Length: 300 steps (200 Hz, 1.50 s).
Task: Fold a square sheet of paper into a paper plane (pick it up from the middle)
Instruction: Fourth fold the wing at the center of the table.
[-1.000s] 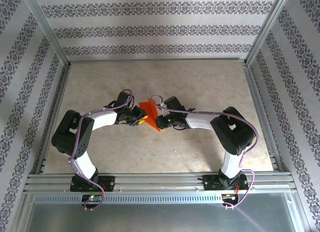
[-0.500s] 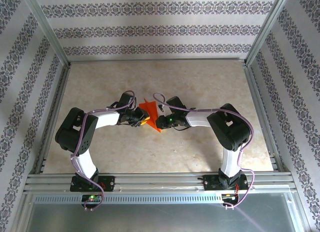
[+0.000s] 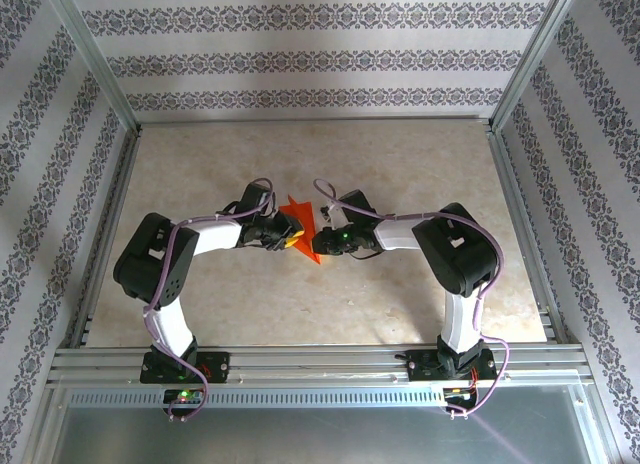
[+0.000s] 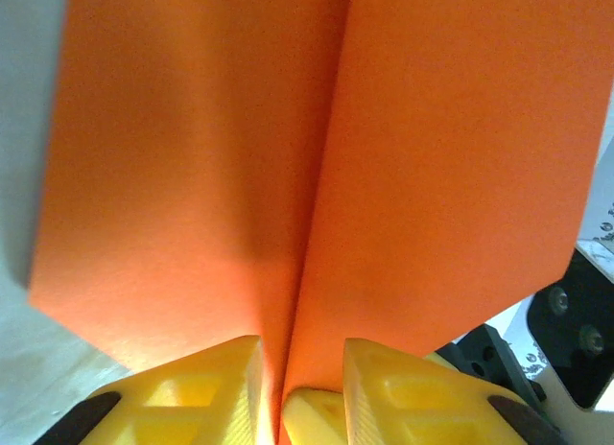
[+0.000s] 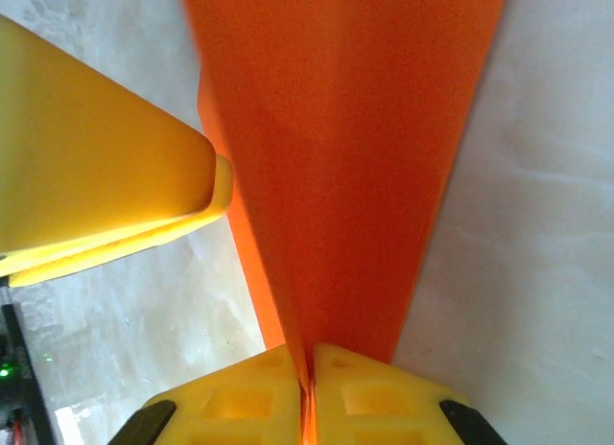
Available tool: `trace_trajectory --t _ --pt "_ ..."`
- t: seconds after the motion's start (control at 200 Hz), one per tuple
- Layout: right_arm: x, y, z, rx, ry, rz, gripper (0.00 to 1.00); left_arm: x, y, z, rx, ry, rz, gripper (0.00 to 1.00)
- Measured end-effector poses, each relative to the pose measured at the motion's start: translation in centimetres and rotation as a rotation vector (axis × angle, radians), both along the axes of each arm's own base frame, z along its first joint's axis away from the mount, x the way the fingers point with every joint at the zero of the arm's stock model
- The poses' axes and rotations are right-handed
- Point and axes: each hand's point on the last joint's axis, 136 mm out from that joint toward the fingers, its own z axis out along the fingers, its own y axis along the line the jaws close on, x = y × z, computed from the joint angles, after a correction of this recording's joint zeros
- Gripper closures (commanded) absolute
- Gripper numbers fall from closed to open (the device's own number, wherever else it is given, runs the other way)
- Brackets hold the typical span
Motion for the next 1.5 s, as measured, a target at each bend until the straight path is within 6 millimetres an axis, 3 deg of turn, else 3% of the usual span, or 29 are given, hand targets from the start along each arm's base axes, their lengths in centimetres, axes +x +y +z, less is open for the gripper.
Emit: trace_trajectory --t 0.54,0.899,1.499 --pt "0.0 0.1 0.1 0.055 0.063 -0.002 0.88 0.5 -0.6 -0.5 0.009 -0.025 -0.037 0.64" --pt "0.1 0.1 0.0 0.056 0.088 -0.01 0.87 1.2 -0.8 1.9 0.021 -0.151 -0.089 0.62" --pt "0.1 0.1 0.1 0.064 0.121 -0.003 0.84 1.8 -1.0 -0.2 0.051 -0.125 -0.115 0.6"
